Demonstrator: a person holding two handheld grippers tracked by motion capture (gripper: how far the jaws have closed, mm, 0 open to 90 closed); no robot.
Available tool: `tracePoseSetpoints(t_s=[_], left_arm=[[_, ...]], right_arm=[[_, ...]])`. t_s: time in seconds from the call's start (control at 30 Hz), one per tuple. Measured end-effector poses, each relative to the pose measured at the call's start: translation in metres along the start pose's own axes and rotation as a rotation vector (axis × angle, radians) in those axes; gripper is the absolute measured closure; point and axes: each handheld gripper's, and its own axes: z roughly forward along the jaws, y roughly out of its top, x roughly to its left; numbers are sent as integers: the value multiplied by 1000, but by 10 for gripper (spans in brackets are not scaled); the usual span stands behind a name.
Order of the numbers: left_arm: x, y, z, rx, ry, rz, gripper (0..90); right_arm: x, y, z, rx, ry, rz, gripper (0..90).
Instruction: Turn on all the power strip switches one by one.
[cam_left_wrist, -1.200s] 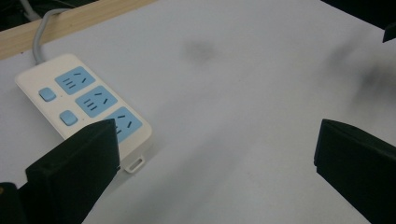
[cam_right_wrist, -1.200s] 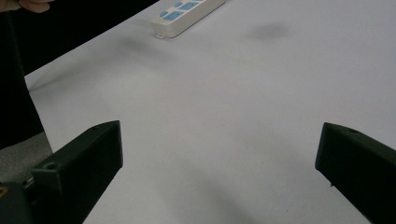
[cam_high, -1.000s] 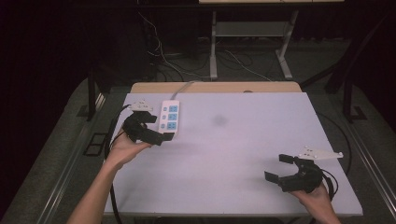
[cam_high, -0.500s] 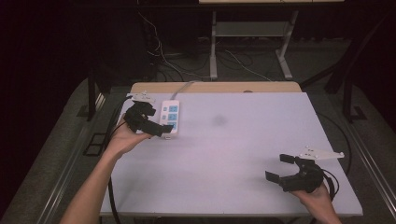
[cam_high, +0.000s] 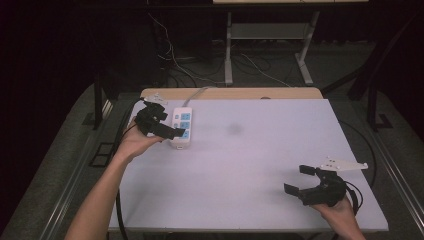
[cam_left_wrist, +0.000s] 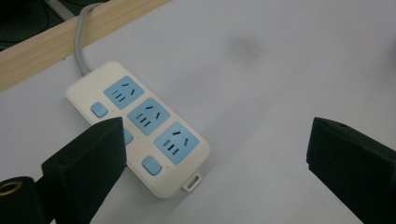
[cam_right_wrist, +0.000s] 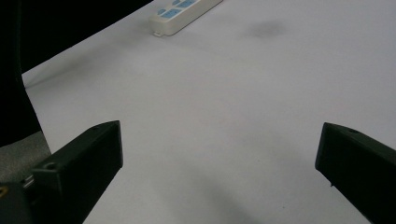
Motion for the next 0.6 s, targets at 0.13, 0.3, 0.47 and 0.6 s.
tracePoseSetpoints(t_s=[0.13,0.3,0.47,0.6], left_arm=[[2,1,4,-3,-4,3,88],[7,0,10,-1,18,0,176],[13,-2,13,-11,30,-8,286],[16,-4,16,4,36,-7,349]], right_arm=[[-1,0,0,-2,0,0,7],[0,0,0,0,-1,-1,7],[-1,0,0,1,-3,-5,7],[-1,0,-1,0,-4,-7,7]])
